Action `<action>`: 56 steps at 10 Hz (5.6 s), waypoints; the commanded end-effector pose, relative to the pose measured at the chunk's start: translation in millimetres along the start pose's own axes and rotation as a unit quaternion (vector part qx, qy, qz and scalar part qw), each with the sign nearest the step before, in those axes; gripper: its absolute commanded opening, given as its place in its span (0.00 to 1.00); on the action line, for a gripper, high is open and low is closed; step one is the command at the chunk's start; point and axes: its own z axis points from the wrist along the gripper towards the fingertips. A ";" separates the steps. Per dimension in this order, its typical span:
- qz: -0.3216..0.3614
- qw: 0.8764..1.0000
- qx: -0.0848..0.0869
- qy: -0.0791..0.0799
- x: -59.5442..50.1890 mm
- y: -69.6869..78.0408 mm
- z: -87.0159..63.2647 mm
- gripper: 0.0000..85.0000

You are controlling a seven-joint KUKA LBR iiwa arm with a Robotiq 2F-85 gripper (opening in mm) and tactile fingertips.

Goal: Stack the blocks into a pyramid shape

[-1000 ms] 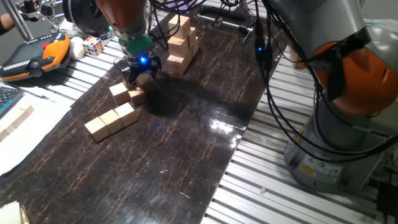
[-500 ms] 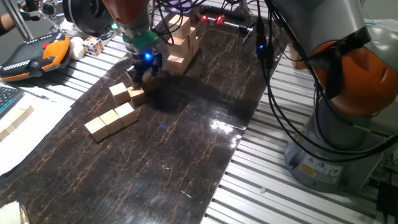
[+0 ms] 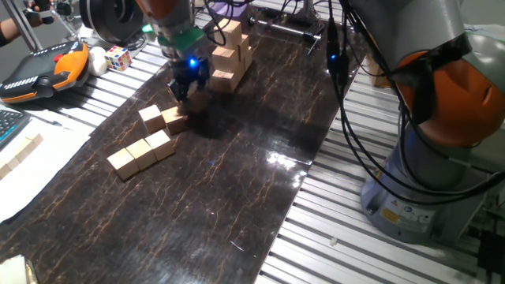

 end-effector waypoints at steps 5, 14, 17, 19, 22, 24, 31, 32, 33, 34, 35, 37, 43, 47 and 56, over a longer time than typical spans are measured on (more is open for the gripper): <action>-0.150 0.989 0.017 -0.011 22.3 -8.3 7.4 0.27; -0.119 0.993 0.007 -0.027 22.9 -18.1 20.3 0.33; -0.112 0.993 0.007 -0.024 22.6 -18.4 20.3 0.56; -0.106 0.994 0.005 -0.024 22.5 -18.5 20.3 0.73; -0.110 0.994 0.005 -0.019 22.1 -19.0 18.9 0.76; -0.103 0.995 0.006 -0.017 23.1 -19.7 10.9 0.78; -0.011 1.000 0.012 -0.010 23.9 19.7 -30.0 0.84; 0.012 1.000 0.011 -0.010 24.4 30.9 -35.7 0.84; 0.028 0.999 0.015 -0.016 24.1 39.6 -37.7 0.85; 0.047 0.999 0.018 -0.020 22.3 48.0 -37.2 0.87; 0.064 0.997 0.017 -0.026 20.8 55.3 -35.2 0.90; 0.083 0.996 0.014 -0.033 15.0 61.3 -29.9 0.93; 0.142 0.988 0.017 -0.051 0.6 79.2 -20.6 0.98; 0.143 0.988 0.016 -0.059 -3.7 79.8 -9.3 0.99; 0.140 0.988 0.009 -0.058 -9.0 80.0 10.0 0.70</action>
